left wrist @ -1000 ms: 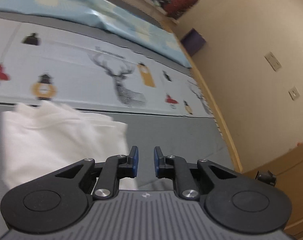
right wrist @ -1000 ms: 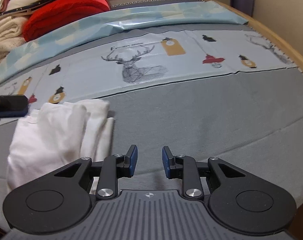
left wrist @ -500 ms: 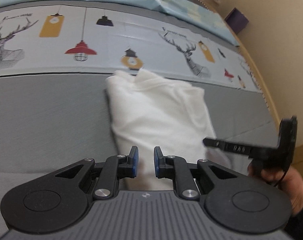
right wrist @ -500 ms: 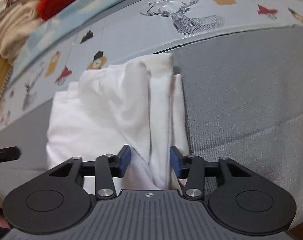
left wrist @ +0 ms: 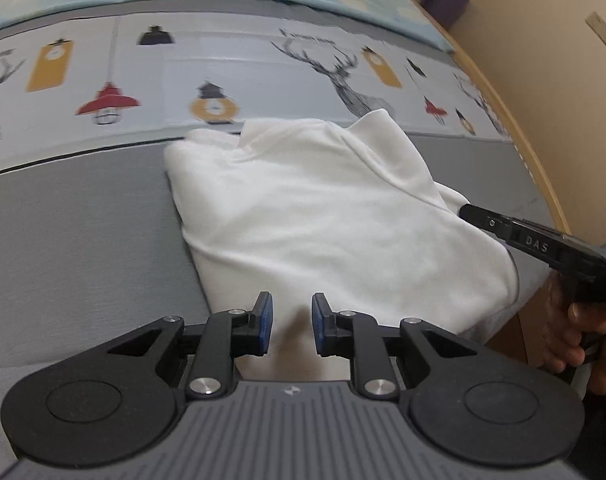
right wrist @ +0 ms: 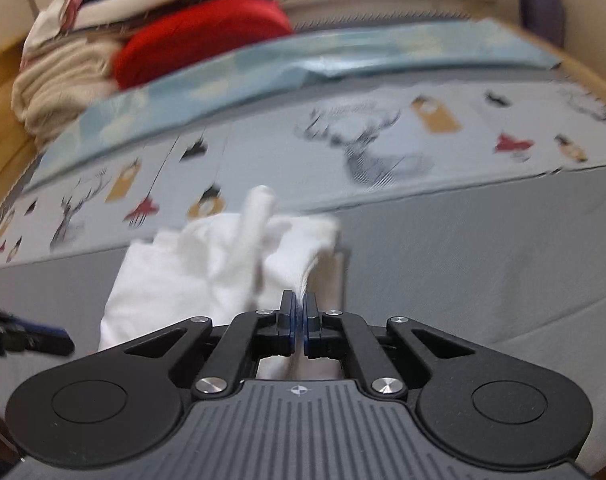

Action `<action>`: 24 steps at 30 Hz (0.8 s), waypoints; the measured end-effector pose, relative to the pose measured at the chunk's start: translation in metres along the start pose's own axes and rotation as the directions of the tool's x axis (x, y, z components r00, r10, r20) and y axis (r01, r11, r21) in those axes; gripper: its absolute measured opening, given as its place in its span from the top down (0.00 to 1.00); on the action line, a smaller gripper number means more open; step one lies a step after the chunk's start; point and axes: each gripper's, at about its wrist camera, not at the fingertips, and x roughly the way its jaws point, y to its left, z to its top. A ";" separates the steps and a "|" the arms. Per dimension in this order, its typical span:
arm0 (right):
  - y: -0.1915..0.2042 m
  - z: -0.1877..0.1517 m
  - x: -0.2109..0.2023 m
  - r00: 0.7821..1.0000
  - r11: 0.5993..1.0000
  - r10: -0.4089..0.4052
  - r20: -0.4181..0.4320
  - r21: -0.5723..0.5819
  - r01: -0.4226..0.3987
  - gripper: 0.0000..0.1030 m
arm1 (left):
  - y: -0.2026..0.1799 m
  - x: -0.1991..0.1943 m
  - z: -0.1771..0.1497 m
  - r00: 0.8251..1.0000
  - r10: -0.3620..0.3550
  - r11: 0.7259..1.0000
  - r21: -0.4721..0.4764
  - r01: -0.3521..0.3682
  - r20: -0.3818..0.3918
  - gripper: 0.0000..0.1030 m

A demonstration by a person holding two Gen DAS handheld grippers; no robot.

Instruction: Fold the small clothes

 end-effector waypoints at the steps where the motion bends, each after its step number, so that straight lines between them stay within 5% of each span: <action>1: -0.005 0.000 0.000 1.000 1.000 -0.017 -0.007 0.004 0.017 0.98 | -0.005 0.004 0.000 1.000 0.001 1.000 0.015 -0.001 -0.011 0.79; 5: -0.026 -0.007 0.021 0.983 0.997 -0.052 -0.177 0.049 0.062 0.97 | -0.016 0.018 -0.002 0.999 0.012 0.998 0.056 -0.009 -0.049 0.79; 7: -0.026 -0.006 0.019 0.982 0.994 -0.104 -0.155 0.026 0.109 0.92 | -0.017 0.022 -0.002 0.998 0.016 0.998 0.058 -0.013 -0.057 0.79; 11: -0.028 -0.002 0.014 0.988 0.997 0.051 -0.145 0.057 -0.043 0.82 | -0.011 0.022 0.000 0.998 0.031 0.999 0.037 -0.029 -0.052 0.79; 16: -0.019 -0.022 0.036 0.931 0.995 0.088 -0.356 -0.007 -0.096 0.80 | -0.007 0.022 0.002 0.998 0.040 0.999 0.011 -0.039 -0.050 0.79; 18: -0.014 -0.022 0.025 0.943 0.991 0.100 -0.318 -0.051 -0.122 0.94 | -0.009 0.023 0.002 0.998 0.037 0.999 0.016 -0.037 -0.048 0.79; 21: -0.034 -0.008 0.004 0.975 0.992 0.124 -0.185 0.039 -0.119 0.96 | -0.012 0.022 0.004 0.999 0.028 0.999 0.017 -0.027 -0.025 0.79; 24: -0.048 -0.007 0.002 0.981 0.997 0.065 -0.180 0.064 -0.054 0.96 | -0.015 0.027 0.005 1.000 0.010 1.000 0.010 -0.009 -0.030 0.78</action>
